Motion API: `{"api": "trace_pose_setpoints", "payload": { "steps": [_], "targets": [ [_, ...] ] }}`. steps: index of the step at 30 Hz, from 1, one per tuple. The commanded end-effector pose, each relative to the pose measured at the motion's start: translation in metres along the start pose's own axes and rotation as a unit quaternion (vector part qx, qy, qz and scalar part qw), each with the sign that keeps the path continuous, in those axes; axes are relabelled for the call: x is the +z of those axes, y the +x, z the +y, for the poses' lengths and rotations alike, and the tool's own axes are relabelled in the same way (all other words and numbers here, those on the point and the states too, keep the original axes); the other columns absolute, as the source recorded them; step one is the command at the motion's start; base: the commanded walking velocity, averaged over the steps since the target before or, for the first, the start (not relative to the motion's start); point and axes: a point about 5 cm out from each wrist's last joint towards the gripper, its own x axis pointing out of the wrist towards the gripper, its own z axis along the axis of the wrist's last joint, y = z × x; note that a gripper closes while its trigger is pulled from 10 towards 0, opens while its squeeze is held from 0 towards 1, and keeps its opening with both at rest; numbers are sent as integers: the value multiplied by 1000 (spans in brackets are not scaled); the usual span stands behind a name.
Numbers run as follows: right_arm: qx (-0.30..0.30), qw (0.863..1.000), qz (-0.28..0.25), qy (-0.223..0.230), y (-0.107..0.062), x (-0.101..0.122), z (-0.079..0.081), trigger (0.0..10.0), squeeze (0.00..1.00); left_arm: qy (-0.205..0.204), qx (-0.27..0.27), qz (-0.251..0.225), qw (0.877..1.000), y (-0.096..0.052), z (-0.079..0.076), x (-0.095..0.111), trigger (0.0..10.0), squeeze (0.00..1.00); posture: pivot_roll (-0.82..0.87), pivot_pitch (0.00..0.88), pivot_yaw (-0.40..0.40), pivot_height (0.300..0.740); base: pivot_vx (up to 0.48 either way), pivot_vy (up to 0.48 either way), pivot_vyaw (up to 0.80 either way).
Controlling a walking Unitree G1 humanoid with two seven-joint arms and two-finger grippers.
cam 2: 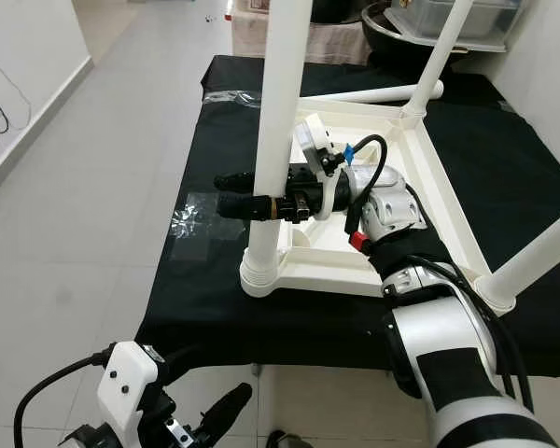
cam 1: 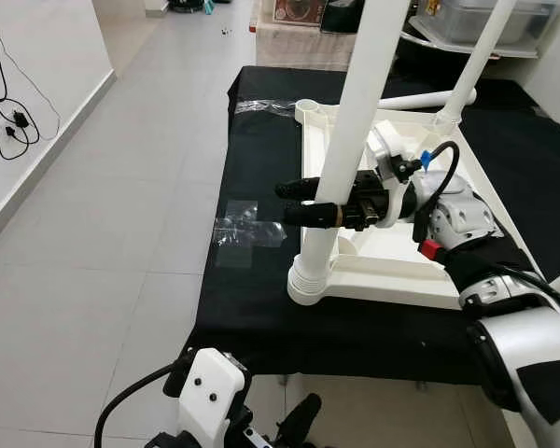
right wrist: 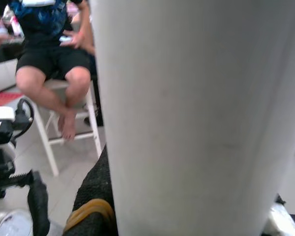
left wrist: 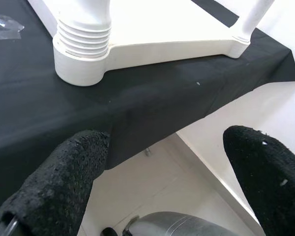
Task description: Building children table
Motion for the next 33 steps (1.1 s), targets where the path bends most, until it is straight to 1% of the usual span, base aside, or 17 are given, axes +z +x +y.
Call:
{"api": "trace_pose_setpoints", "payload": {
  "steps": [1, 5, 7, 10, 12, 13, 14, 16, 21, 23, 24, 25, 26, 31, 32, 33],
  "targets": [
    [-18, 999, 6, 35, -3, -22, 4, 10000, 0, -2, -3, 6, 1000, -2, -1, -1, 10000, 0, 189, 211, -89, 740, 0, 0, 0],
    [-19, 999, 10, 40, -4, -26, 6, 10000, 0, 0, -3, 6, 1000, -1, 0, 0, 10000, 0, 186, 214, -87, 740, 0, 0, 0],
    [-34, 999, 11, 41, 2, -30, 8, 10000, 0, 2, -2, 4, 1000, 1, 1, 0, 10000, 0, 184, 215, -86, 740, 0, 0, 0],
    [-33, 999, 14, 41, 6, -32, 10, 10000, 0, 3, -2, 4, 1000, 1, 1, 0, 10000, 0, 183, 215, -85, 740, 0, 0, 0],
    [-36, 998, 27, 39, 11, -35, 12, 10000, 0, 4, -2, 3, 1000, 2, 2, 0, 10000, 0, 178, 216, -83, 740, 0, 0, 0],
    [-36, 998, 27, 39, 11, -35, 12, 10000, 0, 4, -2, 3, 1000, 2, 2, 0, 10000, 0, 178, 216, -83, 740, 0, 0, 0],
    [-47, 997, 42, 33, 14, -37, 11, 10000, 0, 5, -3, 3, 1000, 2, 2, 1, 10000, 0, 176, 215, -83, 740, 0, 0, 0],
    [-63, 996, 54, 37, 19, -38, 9, 10000, 0, 6, -3, 1, 1000, 3, 2, 1, 10000, 0, 172, 216, -84, 740, 0, 0, 0],
    [-83, 994, 54, 35, 20, -35, 7, 10000, 0, 6, -4, -1, 1000, 4, 1, 1, 10000, 0, 171, 214, -90, 740, 0, 0, 0],
    [-138, 989, 50, 23, 21, -31, 3, 10000, 0, 9, -4, -3, 1000, 5, 1, 2, 10000, 0, 163, 216, -93, 740, 0, 0, 0],
    [-152, 987, 50, 21, 21, -31, 3, 10000, 0, 9, -4, -3, 1000, 5, 1, 2, 10000, 0, 163, 216, -93, 740, 0, 0, 0],
    [-152, 987, 50, 21, 21, -31, 3, 10000, 0, 9, -4, -3, 1000, 5, 1, 2, 10000, 0, 163, 216, -93, 740, 0, 0, 0],
    [-205, 977, 44, 30, 22, -32, -1, 10000, 0, 13, -3, -5, 1000, 7, 3, 3, 10000, 0, 157, 215, -96, 740, 0, 0, 0],
    [-276, 960, 31, 42, 23, -38, -1, 10000, 0, 15, 4, -11, 1000, 8, 6, 5, 10000, 0, 153, 215, -96, 740, 0, 0, 0],
    [-276, 960, 31, 42, 23, -38, -1, 10000, 0, 15, 4, -11, 1000, 8, 6, 5, 10000, 0, 153, 215, -96, 740, 0, 0, 0],
    [-288, 956, 32, 46, 24, -40, -1, 10000, 0, 15, 5, -12, 1000, 9, 7, 5, 10000, 0, 150, 214, -98, 740, 0, 0, 0]
  ]
}}
